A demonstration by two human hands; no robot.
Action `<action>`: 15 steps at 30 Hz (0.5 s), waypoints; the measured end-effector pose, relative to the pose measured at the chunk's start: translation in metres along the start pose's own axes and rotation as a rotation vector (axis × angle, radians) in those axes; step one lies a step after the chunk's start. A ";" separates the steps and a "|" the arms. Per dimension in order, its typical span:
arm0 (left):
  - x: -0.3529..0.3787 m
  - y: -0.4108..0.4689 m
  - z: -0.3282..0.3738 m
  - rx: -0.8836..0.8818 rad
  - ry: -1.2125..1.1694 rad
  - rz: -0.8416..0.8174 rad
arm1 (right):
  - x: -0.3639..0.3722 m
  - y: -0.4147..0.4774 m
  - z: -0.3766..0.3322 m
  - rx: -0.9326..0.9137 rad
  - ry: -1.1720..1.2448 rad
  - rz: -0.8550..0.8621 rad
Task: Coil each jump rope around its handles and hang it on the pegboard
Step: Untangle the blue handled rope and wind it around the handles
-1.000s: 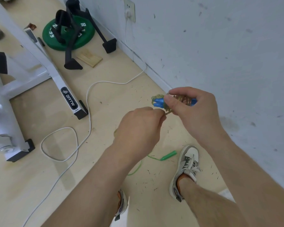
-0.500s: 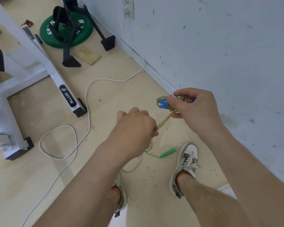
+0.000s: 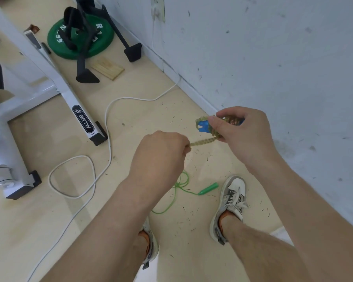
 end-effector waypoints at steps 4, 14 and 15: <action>-0.011 -0.004 0.008 -0.098 -0.672 0.305 | -0.002 -0.001 -0.001 0.136 0.221 -0.027; -0.006 0.008 0.008 -0.419 -1.751 0.457 | 0.010 -0.013 -0.013 0.162 0.355 -0.050; -0.005 0.009 0.007 -0.434 -1.779 0.424 | 0.009 -0.013 -0.013 0.180 0.383 -0.037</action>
Point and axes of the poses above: each hand's wrist, its own y-axis towards the middle knuckle, its own x-axis out of the palm, z = x × y, the point moved 2 cm from there along y, towards the middle knuckle, and after that the axes turned 15 degrees about -y, right-handed, at the moved point
